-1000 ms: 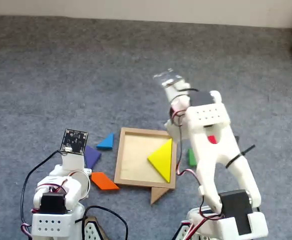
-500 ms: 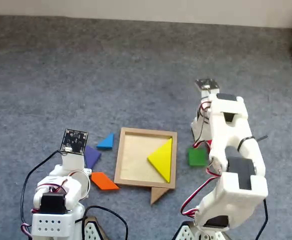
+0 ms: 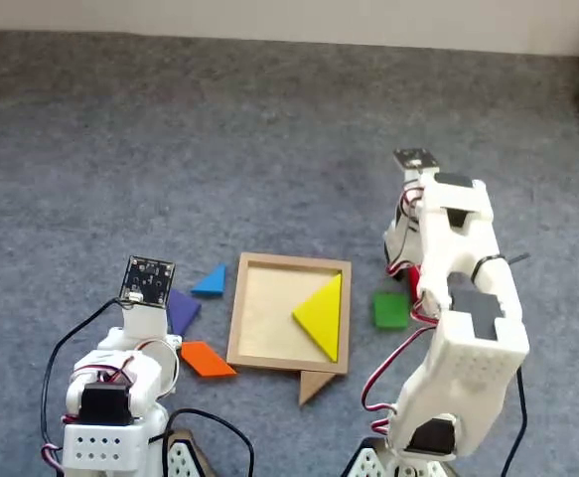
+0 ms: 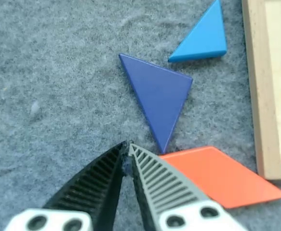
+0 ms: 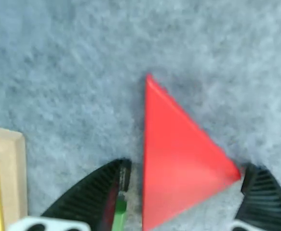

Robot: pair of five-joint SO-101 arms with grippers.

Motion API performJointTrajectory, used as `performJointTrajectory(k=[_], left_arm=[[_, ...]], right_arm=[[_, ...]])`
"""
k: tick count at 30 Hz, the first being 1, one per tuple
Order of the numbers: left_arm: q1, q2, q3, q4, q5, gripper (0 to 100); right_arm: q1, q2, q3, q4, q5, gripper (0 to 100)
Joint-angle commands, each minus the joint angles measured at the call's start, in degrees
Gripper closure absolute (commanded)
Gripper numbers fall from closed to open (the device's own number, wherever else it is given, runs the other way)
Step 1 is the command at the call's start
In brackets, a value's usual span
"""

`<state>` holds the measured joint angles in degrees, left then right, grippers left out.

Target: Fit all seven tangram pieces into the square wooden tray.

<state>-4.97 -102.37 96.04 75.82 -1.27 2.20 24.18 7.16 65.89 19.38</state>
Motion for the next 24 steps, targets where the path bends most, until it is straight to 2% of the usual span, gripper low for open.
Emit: performJointTrajectory(k=[1,4,10,18,24], left_arm=[[0.92,-1.36,1.19,0.18,0.26,100],[0.92,-1.36,1.19,0.18,0.26,100],[0.92,-1.36,1.19,0.18,0.26,100],[0.92,-1.36,1.19,0.18,0.26,100],[0.92,-1.36,1.19,0.18,0.26,100]], right_arm=[[0.4,1.8,-4.79,-0.75,-0.35,65.1],[0.4,1.71,-4.88,-0.75,-0.35,65.4],[0.75,1.63,-4.97,1.63,-0.35,75.1],[0.4,0.84,-5.76,7.78,-0.35,75.7],[-2.77,-9.27,-5.41,9.01,-0.35,75.7]])
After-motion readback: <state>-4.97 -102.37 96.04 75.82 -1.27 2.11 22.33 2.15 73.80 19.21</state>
